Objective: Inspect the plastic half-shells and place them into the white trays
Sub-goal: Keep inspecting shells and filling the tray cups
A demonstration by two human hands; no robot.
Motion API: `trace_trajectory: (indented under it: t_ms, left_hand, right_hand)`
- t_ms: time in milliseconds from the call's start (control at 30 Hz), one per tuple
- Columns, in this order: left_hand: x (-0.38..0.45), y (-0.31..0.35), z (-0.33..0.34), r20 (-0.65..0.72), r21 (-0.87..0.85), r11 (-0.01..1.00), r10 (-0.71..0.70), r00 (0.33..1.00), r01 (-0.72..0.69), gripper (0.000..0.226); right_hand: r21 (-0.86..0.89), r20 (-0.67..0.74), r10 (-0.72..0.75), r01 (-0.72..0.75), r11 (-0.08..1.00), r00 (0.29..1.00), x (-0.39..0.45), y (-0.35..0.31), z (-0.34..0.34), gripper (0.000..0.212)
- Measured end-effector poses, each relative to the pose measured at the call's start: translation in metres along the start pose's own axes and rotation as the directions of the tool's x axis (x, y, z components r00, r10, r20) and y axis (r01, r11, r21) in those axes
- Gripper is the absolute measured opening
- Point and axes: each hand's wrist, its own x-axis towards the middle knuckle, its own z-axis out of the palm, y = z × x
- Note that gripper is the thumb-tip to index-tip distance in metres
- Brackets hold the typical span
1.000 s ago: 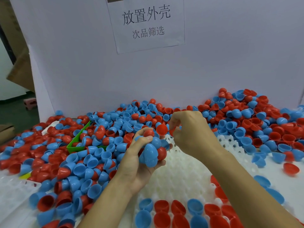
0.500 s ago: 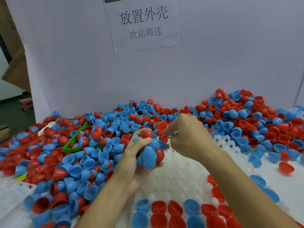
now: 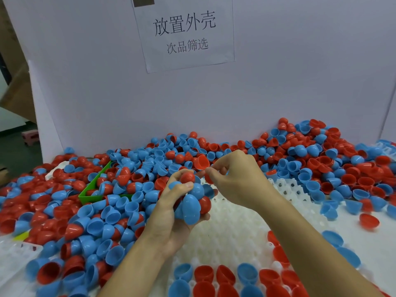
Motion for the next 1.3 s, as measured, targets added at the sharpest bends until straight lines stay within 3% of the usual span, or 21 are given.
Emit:
trace_trajectory:
  t_ms: [433, 700, 1000, 1133, 1233, 1300]
  left_hand:
    - [-0.001, 0.0, 0.0, 0.004, 0.001, 1.0, 0.004, 1.0, -0.004, 0.022]
    - [-0.001, 0.003, 0.001, 0.048, 0.018, 1.0, 0.024, 0.999, -0.025, 0.026]
    - [-0.004, 0.005, 0.001, 0.188, 0.157, 0.987, 0.012, 0.982, -0.042, 0.035]
    - [-0.005, 0.007, 0.002, 0.182, 0.163, 0.986, 0.006, 0.983, -0.036, 0.039]
    - [-0.005, 0.01, 0.0, 0.162, 0.129, 0.991, 0.024, 0.987, -0.045, 0.039]
    - [-0.003, 0.012, -0.001, 0.129, 0.099, 0.995, 0.015, 0.992, -0.028, 0.039]
  right_hand:
    - [0.199, 0.136, 0.151, -0.177, 0.964, 0.979, 0.001, 0.003, -0.007, 0.016]
    - [0.284, 0.136, 0.219, -0.249, 0.926, 0.966, 0.004, 0.002, -0.006, 0.048]
    - [0.328, 0.258, 0.295, -0.371, 0.869, 0.92, 0.004, 0.01, -0.01, 0.022]
    - [0.314, 0.22, 0.254, -0.315, 0.896, 0.942, 0.006, 0.014, -0.018, 0.019]
    - [0.183, 0.144, 0.135, -0.16, 0.97, 0.98, 0.005, 0.022, -0.04, 0.007]
    - [0.057, 0.194, 0.008, -0.02, 0.998, 0.981, 0.0, 0.028, -0.059, 0.017]
